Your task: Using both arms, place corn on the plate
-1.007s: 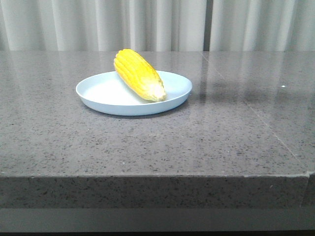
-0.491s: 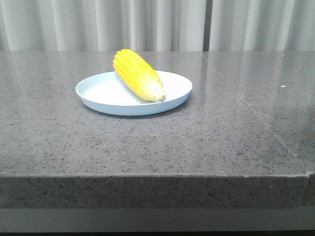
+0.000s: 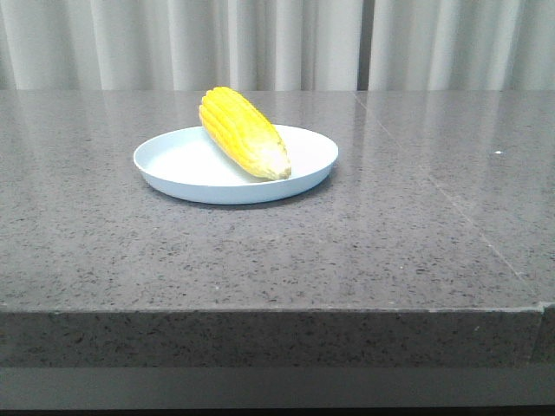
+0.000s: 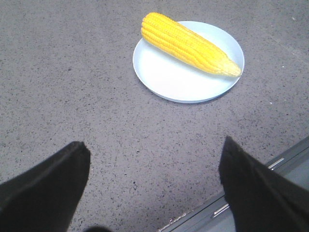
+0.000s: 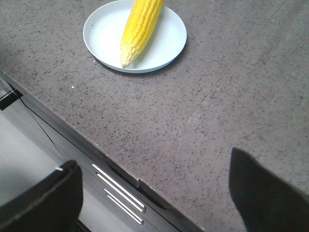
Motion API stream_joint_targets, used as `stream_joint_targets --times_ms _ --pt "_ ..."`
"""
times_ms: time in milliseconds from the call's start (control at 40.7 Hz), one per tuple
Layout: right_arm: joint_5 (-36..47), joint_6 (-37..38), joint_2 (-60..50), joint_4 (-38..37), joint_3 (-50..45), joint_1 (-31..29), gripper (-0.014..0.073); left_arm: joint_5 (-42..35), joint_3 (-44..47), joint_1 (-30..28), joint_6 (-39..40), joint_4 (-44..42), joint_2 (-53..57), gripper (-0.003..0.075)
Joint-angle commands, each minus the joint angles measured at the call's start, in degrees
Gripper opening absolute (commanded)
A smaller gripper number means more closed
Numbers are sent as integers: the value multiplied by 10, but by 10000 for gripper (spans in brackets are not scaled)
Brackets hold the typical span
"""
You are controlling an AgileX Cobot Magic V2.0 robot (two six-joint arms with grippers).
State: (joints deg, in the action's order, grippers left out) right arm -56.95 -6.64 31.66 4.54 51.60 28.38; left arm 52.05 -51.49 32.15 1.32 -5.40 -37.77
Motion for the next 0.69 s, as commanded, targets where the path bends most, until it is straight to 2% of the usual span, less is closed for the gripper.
stream_joint_targets --times_ms 0,246,319,393,540,663 --pt "51 -5 -33 -5 -12 -1 636 -39 -15 3 7 -1 0 545" --pt "50 -5 -55 -5 -24 -1 632 -39 -15 3 7 -1 0 544" --pt "50 -5 -55 -5 -24 -1 603 -38 -15 3 7 -1 0 511" --pt "49 -5 -55 -5 -24 -1 512 -36 -15 3 7 -1 0 433" --pt "49 -5 -55 -5 -24 -1 256 -35 -15 3 7 5 0 251" --pt "49 -5 -55 -5 -24 -1 100 -35 -15 3 7 14 0 117"
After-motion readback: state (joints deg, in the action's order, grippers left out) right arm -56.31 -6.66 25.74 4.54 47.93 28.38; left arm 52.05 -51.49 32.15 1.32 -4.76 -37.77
